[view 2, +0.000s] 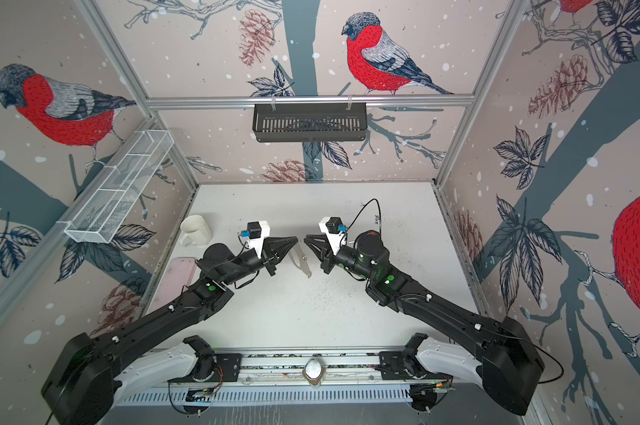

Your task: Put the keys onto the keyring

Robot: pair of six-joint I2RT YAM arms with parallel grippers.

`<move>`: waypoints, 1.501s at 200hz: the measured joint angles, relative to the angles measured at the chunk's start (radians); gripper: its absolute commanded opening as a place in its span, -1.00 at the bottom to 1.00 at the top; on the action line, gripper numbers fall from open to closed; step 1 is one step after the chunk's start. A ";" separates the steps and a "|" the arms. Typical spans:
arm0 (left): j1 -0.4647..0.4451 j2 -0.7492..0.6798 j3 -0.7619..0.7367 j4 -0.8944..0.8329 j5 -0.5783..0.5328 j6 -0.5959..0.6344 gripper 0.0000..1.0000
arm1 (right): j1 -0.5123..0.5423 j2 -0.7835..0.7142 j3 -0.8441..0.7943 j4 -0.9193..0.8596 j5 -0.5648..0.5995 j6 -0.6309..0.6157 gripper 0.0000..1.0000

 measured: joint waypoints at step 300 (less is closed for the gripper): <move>0.000 0.068 0.040 0.067 0.143 -0.016 -1.00 | 0.013 -0.017 0.037 -0.101 -0.105 -0.126 -0.94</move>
